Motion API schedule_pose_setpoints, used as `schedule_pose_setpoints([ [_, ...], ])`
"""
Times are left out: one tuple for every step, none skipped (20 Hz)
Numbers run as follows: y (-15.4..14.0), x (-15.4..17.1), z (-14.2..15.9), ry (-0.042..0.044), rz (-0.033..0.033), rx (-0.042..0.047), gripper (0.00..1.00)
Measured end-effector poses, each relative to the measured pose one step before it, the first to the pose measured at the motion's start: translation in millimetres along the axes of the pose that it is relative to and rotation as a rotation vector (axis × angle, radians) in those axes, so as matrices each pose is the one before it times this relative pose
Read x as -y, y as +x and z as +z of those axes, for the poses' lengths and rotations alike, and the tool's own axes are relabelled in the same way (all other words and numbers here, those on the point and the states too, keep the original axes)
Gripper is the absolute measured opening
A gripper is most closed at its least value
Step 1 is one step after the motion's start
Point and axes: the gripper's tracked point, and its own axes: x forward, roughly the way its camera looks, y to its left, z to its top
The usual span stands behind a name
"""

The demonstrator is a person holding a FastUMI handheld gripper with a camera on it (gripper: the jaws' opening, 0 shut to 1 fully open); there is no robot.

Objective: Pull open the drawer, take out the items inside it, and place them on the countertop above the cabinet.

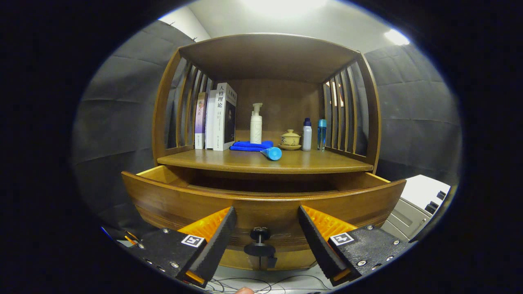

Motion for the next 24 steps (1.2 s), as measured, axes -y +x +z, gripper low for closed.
schedule_pose_setpoints([
  [5.20,-0.27,0.43,0.00072,-0.00057,-0.00276,0.96],
  [4.81,-0.17,0.60,-0.00164,-0.00044,-0.00160,0.96],
  [4.41,0.23,0.60,0.00007,0.00014,-0.00148,0.96],
  [3.81,-0.07,0.58,0.00039,-0.00041,0.00008,0.96],
  [5.07,0.09,0.50,-0.00175,0.00004,0.00067,0.96],
  [5.31,0.19,0.62,-0.00399,-0.00062,0.00067,0.96],
  [4.29,-0.36,0.08,-0.00569,-0.00012,-0.00114,0.96],
  [4.12,0.08,0.48,-0.00539,-0.00058,0.00145,0.96],
  [4.38,0.46,1.01,0.00226,0.00066,0.00045,0.96],
  [5.67,-0.06,-0.22,0.00415,0.00181,0.00171,0.96],
  [4.05,0.68,0.29,-0.00150,-0.00006,0.00142,0.96],
  [2.88,0.02,0.66,-0.00209,-0.00011,0.00258,0.96],
  [2.53,0.06,0.38,0.00173,-0.00021,0.00089,0.96],
  [2.88,0.03,-0.11,0.00167,0.00030,0.00067,0.96],
  [3.16,0.13,0.32,-0.00008,-0.00033,-0.00165,0.96],
  [1.74,-0.33,0.65,0.00040,-0.00040,-0.00171,0.96],
  [3.05,0.47,0.43,-0.00106,-0.00014,-0.00154,0.96],
  [3.28,-0.08,0.27,-0.00106,0.00062,-0.00126,0.96],
  [3.28,-0.12,0.42,-0.00011,0.00006,-0.00016,0.96],
  [4.12,0.44,0.01,0.00028,-0.00075,-0.00079,0.96],
  [3.55,-0.28,0.60,0.00203,-0.00126,0.00169,0.96],
  [2.14,-0.54,0.34,-0.00090,-0.00002,-0.00031,0.96],
  [3.67,0.22,0.69,0.00014,0.00007,0.00066,0.96],
  [3.12,0.27,-0.78,0.00114,-0.00040,-0.00302,0.96],
])
